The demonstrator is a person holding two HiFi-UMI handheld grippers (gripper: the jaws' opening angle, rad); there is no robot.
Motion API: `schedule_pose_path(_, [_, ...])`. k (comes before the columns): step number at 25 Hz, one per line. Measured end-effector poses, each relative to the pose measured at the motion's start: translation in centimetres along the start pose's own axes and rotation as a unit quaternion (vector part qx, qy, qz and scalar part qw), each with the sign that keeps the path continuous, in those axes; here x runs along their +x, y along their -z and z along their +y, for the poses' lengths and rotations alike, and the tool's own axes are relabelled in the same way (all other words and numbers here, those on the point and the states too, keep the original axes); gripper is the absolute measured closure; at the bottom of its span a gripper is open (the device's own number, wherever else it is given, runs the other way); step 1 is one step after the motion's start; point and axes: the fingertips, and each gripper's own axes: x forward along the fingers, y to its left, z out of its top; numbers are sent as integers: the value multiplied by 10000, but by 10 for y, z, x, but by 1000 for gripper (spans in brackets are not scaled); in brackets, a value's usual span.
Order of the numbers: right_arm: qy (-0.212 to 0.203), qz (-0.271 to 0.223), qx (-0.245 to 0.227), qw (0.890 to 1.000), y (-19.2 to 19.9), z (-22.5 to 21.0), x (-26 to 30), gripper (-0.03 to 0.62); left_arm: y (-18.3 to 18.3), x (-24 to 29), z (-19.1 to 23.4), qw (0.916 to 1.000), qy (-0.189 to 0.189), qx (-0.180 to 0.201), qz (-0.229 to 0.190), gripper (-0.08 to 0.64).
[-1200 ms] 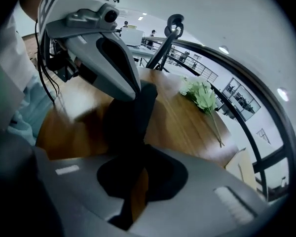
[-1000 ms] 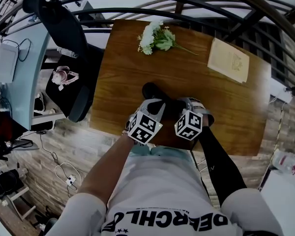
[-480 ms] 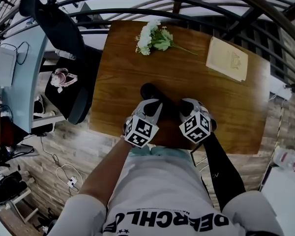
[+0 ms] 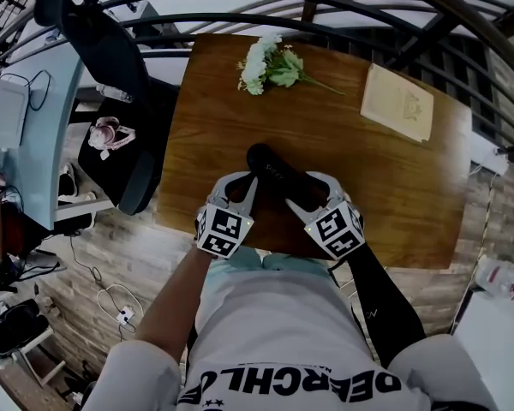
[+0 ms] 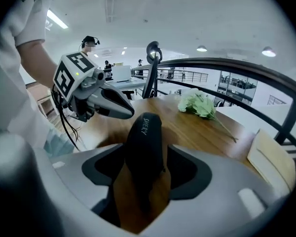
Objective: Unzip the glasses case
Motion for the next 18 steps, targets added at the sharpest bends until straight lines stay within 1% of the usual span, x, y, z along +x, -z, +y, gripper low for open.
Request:
schedule_pose_path(2, [-111,38,-98,9999,-7,10,8,258,12,1,2,9999,-27,-17,160,555])
schedule_pose_path(4, [-88,167,-238,9995,-8,16,16,256,20,3,-1,9996,-11,-38,286,555])
schedule_pose_path(5, [2,258,-314,9992,-7,15,20,255,23,4,-3,9995,10,-48,325,555])
schedule_pose_path(6, [133,338,-377,9986,-5,12,22,260,26,6,-5,9994,39,-52,354,555])
schedule_pose_path(7, [251,388,-409,9981,-4,9,24,318,27,8,-7,9992,71,-47,378,555])
schedule_pose_path(9, [293,394,-342,9982,-4,4,24,333,28,11,-11,9991,133,9,411,555])
schedule_pose_path(14, [42,153,-37,9999,-8,2,18,338,21,21,-21,9983,265,325,400,555])
schedule_pose_path(18, [134,-29,141,9998,-13,-5,13,364,14,27,-21,9979,282,445,364,555])
